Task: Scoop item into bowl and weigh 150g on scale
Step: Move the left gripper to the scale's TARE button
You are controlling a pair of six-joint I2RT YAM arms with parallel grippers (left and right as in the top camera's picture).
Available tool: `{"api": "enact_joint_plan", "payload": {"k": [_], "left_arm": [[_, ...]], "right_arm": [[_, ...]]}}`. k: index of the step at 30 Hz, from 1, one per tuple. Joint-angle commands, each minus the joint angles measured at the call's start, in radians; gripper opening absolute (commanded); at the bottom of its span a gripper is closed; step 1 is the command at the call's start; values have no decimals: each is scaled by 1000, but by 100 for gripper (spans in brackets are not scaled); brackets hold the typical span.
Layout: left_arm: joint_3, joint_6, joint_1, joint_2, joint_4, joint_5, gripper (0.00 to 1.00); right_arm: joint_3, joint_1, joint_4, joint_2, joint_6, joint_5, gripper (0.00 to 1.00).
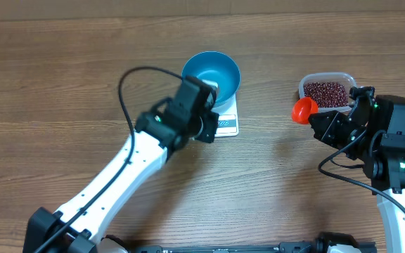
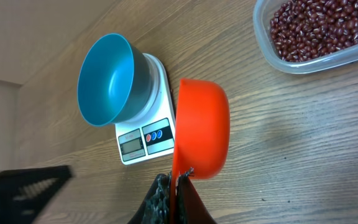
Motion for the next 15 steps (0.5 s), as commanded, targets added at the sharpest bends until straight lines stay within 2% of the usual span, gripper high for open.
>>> {"api": "enact_joint_plan", "payload": {"k": [1,9,15], "left_arm": [[-132,59,-15,-10,140,-15,4],[-322,169,-15,13,490,7,4],[-341,188,-18,92,570,7,4]], "right_arm": [[26,-6,3,-10,-13,18,4],[26,-6,8,-10,-2,18,4],[26,-6,12,-10,-2,18,4]]}}
